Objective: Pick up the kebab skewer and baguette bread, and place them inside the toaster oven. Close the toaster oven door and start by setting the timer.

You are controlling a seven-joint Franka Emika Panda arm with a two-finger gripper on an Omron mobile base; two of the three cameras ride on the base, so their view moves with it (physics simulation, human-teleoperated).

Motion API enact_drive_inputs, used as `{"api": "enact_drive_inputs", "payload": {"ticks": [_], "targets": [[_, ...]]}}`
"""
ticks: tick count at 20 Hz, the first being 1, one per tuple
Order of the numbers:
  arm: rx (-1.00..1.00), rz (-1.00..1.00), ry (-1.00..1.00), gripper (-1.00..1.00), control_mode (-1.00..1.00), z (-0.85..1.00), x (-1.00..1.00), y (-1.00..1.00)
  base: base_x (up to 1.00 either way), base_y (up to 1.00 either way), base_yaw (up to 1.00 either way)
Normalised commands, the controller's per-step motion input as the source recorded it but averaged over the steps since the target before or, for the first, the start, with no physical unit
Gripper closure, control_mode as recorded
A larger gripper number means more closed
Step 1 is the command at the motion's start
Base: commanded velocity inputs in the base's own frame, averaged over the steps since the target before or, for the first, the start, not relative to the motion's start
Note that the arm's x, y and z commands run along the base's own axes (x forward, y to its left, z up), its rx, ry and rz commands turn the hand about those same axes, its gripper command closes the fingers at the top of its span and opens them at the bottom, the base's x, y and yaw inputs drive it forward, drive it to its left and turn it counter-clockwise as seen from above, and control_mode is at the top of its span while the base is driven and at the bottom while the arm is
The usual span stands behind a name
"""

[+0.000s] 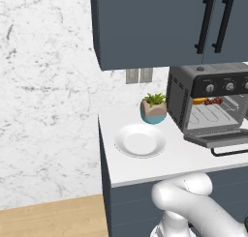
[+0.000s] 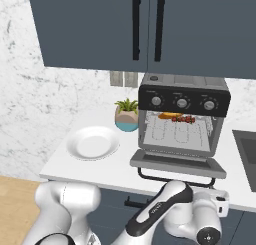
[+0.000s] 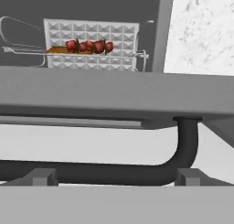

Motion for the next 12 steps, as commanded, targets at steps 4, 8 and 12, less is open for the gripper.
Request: {"api": "enact_drive_inputs", "payload": {"ticks": [4, 8, 12], "targets": [[0.0, 0.0, 0.0, -1.0, -1.0, 0.06, 0.19, 0.0, 0.0, 0.0, 0.0], [0.0, 0.0, 0.0, -1.0, -1.0, 0.08, 0.24, 0.0, 0.0, 0.0, 0.0], [0.0, 0.0, 0.0, -1.0, -1.0, 0.17, 0.23, 0.0, 0.0, 0.0, 0.0]]}}
